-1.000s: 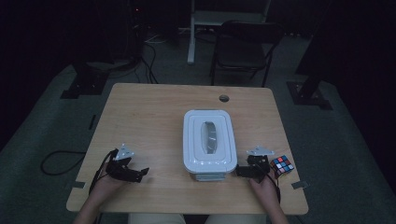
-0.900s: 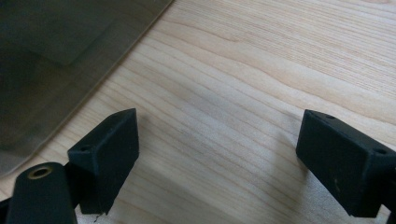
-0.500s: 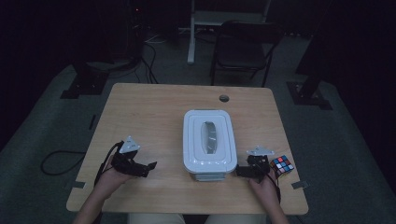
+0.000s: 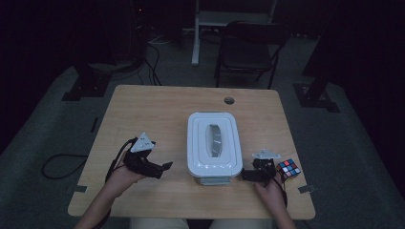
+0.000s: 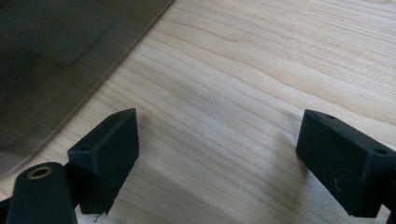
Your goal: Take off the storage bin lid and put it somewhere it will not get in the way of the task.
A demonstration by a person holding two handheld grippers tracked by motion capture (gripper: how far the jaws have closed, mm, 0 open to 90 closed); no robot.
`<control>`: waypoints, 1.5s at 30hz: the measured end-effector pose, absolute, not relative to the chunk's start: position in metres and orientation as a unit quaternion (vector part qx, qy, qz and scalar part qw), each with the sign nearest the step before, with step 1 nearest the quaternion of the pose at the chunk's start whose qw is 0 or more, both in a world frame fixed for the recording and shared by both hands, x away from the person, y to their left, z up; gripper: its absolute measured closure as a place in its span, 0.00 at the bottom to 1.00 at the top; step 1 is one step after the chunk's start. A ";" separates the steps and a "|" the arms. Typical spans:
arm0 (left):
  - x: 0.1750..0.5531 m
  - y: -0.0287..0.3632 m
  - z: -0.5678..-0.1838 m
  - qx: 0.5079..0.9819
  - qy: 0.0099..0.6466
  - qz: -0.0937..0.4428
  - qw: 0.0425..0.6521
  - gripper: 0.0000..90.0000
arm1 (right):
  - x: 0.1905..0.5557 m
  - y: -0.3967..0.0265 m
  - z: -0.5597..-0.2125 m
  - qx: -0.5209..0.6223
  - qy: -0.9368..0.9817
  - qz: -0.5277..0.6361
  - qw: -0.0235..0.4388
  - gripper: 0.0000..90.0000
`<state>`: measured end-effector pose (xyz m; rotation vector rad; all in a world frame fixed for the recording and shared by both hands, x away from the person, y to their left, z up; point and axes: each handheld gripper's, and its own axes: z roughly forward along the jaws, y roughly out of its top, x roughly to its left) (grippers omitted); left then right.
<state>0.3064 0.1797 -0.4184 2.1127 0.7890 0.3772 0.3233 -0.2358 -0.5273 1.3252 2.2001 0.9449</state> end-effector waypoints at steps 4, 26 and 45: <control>0.306 0.170 -0.412 0.841 0.304 0.145 0.424 0.03 | 0.323 -0.236 -0.527 0.474 0.787 0.338 0.201 0.14; 0.311 0.110 -0.375 0.849 0.220 0.103 0.470 0.03 | 0.323 -0.236 -0.527 0.475 0.787 0.338 0.201 0.14; 0.343 0.065 -0.382 0.859 0.214 0.080 0.459 0.06 | 0.323 -0.236 -0.527 0.474 0.788 0.338 0.201 0.14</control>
